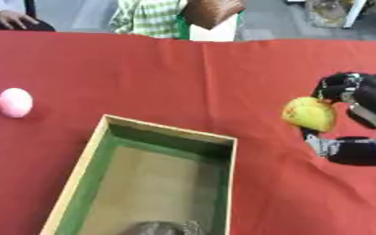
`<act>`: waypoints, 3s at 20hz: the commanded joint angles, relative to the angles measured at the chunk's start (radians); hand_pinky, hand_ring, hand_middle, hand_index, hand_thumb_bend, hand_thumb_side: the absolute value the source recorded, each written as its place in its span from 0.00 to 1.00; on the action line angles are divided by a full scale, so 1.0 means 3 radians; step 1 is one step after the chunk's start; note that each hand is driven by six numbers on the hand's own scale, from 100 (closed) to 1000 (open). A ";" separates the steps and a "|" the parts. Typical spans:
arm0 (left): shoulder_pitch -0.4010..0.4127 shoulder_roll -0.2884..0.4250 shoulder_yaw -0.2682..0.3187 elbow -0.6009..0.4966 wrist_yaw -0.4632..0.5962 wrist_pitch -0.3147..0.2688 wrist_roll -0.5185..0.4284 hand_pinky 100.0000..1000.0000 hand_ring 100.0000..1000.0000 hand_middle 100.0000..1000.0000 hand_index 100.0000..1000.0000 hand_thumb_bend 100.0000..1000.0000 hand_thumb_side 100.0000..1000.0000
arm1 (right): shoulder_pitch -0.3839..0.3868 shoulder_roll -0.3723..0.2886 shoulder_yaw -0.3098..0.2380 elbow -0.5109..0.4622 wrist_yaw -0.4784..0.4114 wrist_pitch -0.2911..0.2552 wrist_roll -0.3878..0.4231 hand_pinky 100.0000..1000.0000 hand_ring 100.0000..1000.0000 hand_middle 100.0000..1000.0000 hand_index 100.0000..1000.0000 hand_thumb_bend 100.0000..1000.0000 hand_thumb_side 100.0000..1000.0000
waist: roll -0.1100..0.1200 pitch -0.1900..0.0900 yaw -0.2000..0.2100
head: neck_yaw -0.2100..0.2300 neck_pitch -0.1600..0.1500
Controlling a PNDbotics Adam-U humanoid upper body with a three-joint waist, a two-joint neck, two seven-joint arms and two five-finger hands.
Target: Pick up objects on the table and place them in the box.
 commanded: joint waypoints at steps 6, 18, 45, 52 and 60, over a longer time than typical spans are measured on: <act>-0.0020 0.0129 -0.0013 -0.0047 0.0033 -0.0038 0.0021 0.46 0.59 0.60 0.81 0.09 1.00 | -0.0859 -0.0230 0.0414 -0.0069 -0.0459 -0.0253 0.0400 0.70 0.71 0.51 0.59 0.00 0.27 | 0.0007 -0.0093 0.0029 | -0.0041 0.0054; -0.0221 0.0404 -0.0070 -0.0047 -0.0003 -0.0008 -0.0178 0.46 0.61 0.63 0.82 0.00 1.00 | -0.1777 0.0274 0.1064 -0.0069 -0.0784 0.0080 0.1113 0.71 0.71 0.50 0.59 0.00 0.28 | 0.0031 -0.0113 0.0020 | -0.0057 0.0087; -0.1191 0.1114 -0.0359 -0.0041 -0.0773 -0.0259 -0.2936 0.53 0.75 0.74 0.91 0.12 0.85 | -0.1956 0.1281 0.1619 -0.0069 -0.0616 0.0877 0.2031 0.78 0.77 0.58 0.72 0.00 0.30 | 0.0139 -0.0126 -0.0042 | -0.0214 0.0057; -0.1465 0.1108 -0.0486 0.0317 -0.0936 -0.0433 -0.3993 0.58 0.81 0.80 0.95 0.31 0.82 | -0.1939 0.1367 0.1677 -0.0069 -0.0456 0.0724 0.2363 0.76 0.80 0.67 0.78 0.00 0.50 | 0.0141 -0.0135 -0.0045 | -0.0167 0.0063; -0.1813 0.1021 -0.0688 0.1140 -0.1153 -0.0625 -0.4323 0.61 0.86 0.84 0.99 0.52 0.78 | -0.1915 0.1397 0.1674 -0.0069 -0.0215 0.0735 0.2407 0.76 0.82 0.70 0.83 0.00 0.74 | 0.0146 -0.0144 -0.0059 | -0.0141 0.0055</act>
